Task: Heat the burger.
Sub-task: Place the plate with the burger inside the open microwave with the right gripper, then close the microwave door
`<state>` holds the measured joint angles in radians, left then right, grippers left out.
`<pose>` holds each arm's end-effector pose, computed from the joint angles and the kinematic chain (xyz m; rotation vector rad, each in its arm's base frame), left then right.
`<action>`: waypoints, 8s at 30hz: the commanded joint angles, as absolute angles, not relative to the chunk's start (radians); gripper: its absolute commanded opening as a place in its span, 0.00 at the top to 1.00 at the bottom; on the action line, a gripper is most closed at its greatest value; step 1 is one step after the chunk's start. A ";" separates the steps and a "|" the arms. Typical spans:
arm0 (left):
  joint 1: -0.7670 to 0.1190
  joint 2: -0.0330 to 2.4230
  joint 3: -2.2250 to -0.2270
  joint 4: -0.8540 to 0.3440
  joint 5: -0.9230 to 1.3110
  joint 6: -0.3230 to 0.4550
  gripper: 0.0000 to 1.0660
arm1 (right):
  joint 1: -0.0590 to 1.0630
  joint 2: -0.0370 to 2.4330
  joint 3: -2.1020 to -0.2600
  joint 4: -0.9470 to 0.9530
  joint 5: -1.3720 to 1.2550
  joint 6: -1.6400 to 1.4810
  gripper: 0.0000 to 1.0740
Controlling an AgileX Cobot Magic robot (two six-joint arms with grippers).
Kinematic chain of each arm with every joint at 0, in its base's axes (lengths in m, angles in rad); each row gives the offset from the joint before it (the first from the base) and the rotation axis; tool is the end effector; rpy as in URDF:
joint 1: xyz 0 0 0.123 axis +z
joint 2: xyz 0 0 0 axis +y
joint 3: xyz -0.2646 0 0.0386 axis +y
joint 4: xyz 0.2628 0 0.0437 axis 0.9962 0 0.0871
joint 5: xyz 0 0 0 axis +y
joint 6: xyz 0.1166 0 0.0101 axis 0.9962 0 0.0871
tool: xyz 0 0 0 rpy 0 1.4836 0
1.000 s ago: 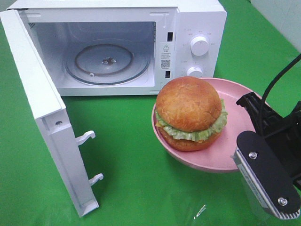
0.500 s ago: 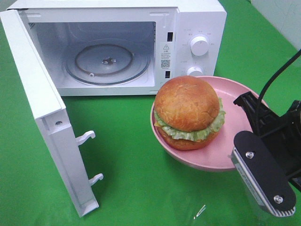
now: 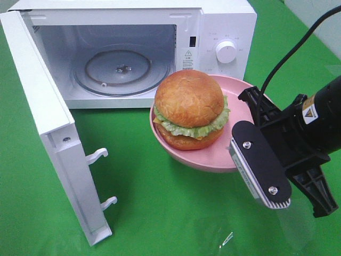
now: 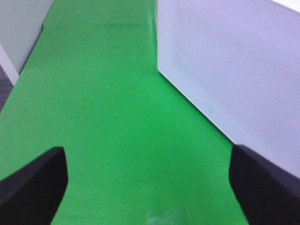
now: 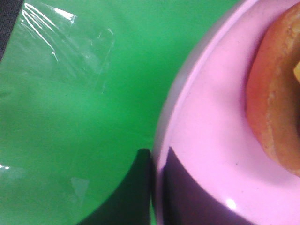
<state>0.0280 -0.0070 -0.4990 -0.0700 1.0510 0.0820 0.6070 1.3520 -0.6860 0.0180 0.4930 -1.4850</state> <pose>0.0488 -0.0057 0.2737 0.0578 2.0258 -0.0141 0.2210 0.1547 0.1589 -2.3027 1.3543 -0.2742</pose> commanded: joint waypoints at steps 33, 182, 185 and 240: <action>0.032 -0.028 -0.496 -0.079 1.035 0.084 0.19 | 0.665 1.739 -1.061 0.180 0.387 -1.625 1.00; 0.032 -0.028 -0.496 -0.079 1.035 0.084 0.19 | 0.686 2.144 -1.735 -0.085 0.726 -0.945 0.41; 0.032 -0.028 -0.496 -0.079 1.035 0.084 0.19 | 0.688 2.095 -1.663 -0.078 0.708 -0.880 0.35; 0.032 -0.028 -0.496 -0.079 1.035 0.084 0.19 | 0.366 1.125 -0.930 -0.017 1.082 -0.012 0.29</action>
<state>0.0280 -0.0070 -0.4990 -0.0700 1.0510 0.0820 0.3720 1.1650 -0.9560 -0.0090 1.0330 -0.0310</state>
